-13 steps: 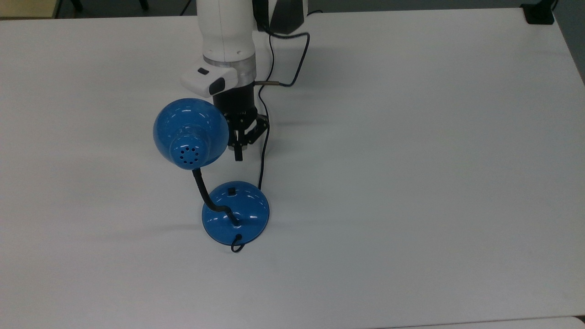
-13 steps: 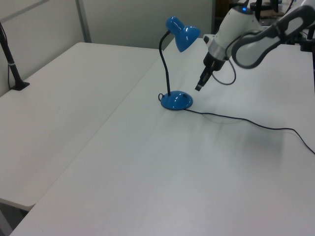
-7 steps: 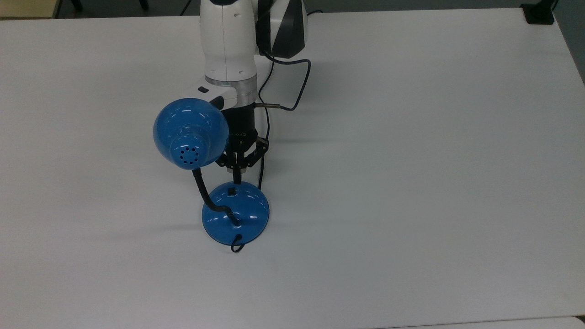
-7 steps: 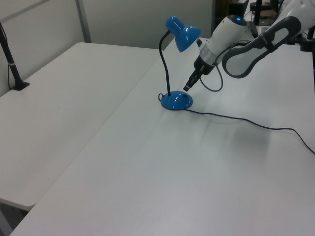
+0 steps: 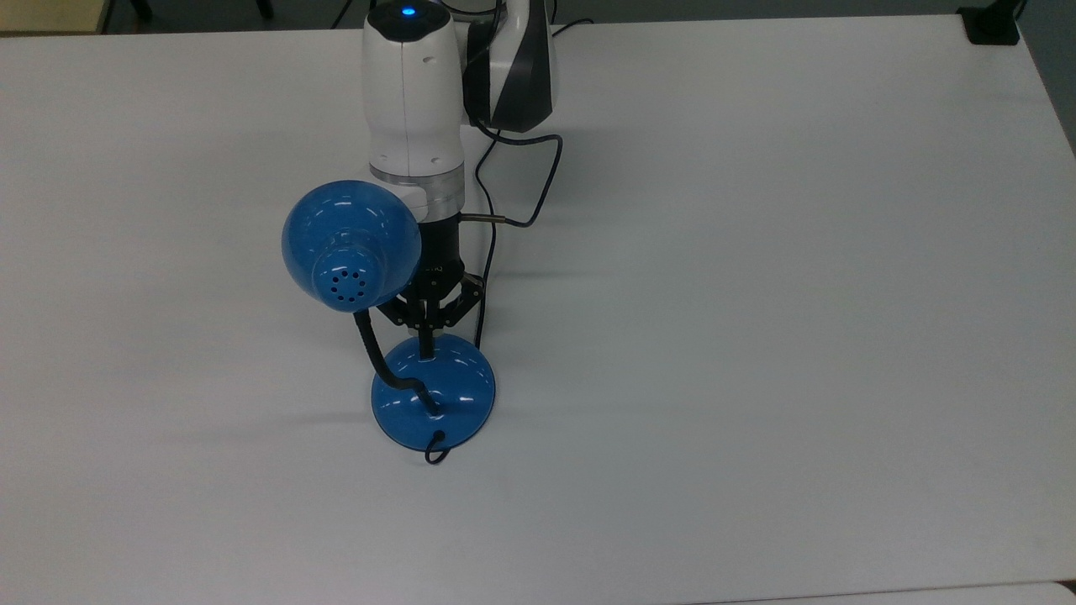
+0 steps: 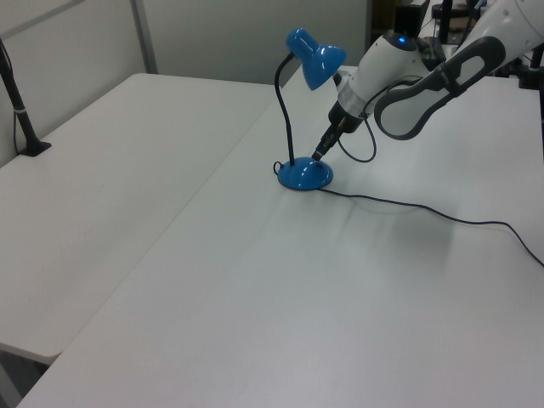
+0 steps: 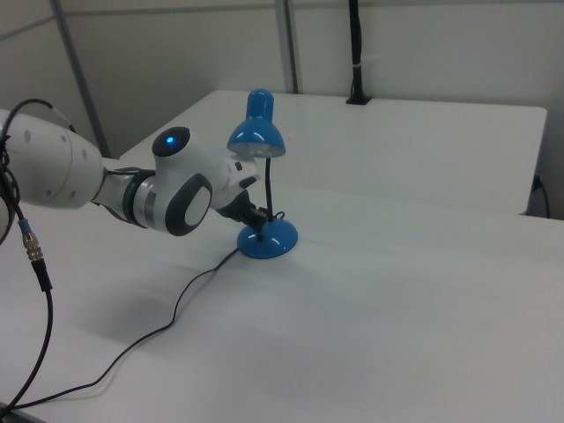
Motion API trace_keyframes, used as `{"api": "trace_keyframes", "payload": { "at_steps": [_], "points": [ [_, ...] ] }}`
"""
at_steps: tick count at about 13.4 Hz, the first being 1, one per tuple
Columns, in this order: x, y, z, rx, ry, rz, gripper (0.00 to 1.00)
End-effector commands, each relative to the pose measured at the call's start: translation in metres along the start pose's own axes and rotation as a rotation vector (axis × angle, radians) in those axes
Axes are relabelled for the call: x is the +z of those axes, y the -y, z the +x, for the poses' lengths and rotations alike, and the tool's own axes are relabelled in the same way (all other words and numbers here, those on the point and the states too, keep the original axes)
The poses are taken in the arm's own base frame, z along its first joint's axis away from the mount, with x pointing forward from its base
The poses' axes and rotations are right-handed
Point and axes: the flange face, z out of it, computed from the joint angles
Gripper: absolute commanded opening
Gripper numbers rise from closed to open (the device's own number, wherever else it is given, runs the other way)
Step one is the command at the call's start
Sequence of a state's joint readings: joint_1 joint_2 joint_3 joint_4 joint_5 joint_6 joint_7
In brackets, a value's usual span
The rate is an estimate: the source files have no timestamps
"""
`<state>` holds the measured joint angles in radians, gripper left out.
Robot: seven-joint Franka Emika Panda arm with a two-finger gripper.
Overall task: Turn on the lamp
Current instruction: 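Press the switch on the lamp base with the gripper fingertips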
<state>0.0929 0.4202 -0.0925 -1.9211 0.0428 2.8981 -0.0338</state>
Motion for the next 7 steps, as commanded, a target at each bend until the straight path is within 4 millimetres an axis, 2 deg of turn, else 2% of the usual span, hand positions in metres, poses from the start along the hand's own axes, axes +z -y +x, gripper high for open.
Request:
{"api": "trace_keyframes", "payload": {
  "at_steps": [1,7],
  "points": [
    [0.000,-0.006,0.002,-0.020,-0.012,-0.013,0.00],
    [0.007,-0.009,-0.011,-0.049,0.017,-0.015,0.00]
  ]
}}
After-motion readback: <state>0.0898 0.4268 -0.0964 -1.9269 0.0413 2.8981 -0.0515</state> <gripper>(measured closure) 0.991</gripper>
